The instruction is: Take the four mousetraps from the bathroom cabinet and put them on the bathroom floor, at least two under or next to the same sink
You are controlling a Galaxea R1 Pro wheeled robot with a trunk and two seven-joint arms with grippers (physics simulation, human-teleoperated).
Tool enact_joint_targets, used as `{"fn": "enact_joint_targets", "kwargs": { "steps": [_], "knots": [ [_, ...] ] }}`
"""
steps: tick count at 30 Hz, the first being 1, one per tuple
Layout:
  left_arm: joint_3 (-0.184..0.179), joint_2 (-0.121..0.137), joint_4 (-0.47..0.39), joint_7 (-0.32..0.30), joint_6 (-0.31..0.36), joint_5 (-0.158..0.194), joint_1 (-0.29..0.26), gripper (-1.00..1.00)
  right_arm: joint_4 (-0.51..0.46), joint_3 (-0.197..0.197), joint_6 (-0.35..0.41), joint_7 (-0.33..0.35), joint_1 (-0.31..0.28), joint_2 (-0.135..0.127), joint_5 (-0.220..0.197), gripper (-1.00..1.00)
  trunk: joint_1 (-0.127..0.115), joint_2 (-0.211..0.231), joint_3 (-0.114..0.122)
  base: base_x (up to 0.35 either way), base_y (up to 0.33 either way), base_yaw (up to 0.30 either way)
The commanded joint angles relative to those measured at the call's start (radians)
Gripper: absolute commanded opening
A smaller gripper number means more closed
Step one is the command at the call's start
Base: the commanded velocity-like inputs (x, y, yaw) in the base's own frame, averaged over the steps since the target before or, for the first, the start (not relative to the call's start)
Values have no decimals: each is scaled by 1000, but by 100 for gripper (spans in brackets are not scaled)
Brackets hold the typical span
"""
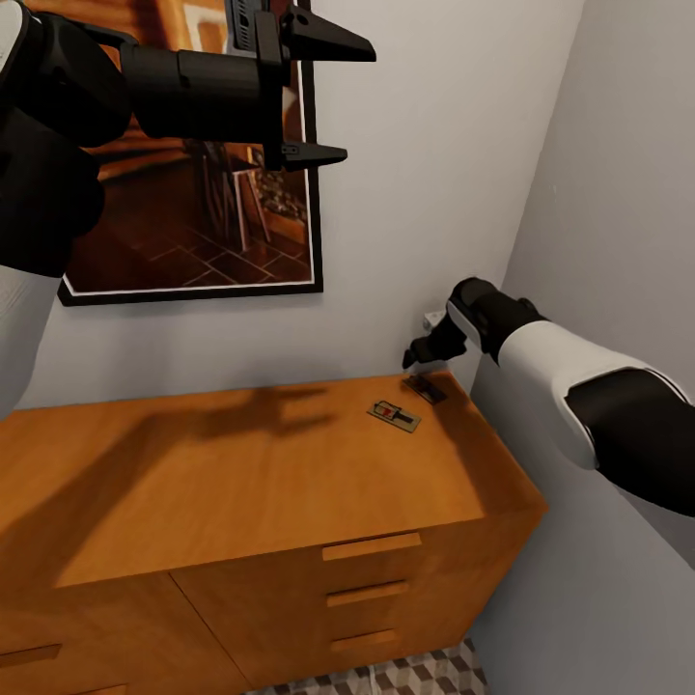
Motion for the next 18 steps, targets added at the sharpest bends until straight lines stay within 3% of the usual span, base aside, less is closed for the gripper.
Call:
{"fn": "enact_joint_targets", "kwargs": {
  "steps": [1,18],
  "knots": [
    [-2,1,-1,9,-1,11,-1,100,0,8,3,2,3,0,-6,100,0,-1,-1,0,0,0],
    [-2,1,-1,9,-1,11,-1,100,1,8,6,0,39,0,-6,100,0,-1,-1,0,0,0]
  ]
}}
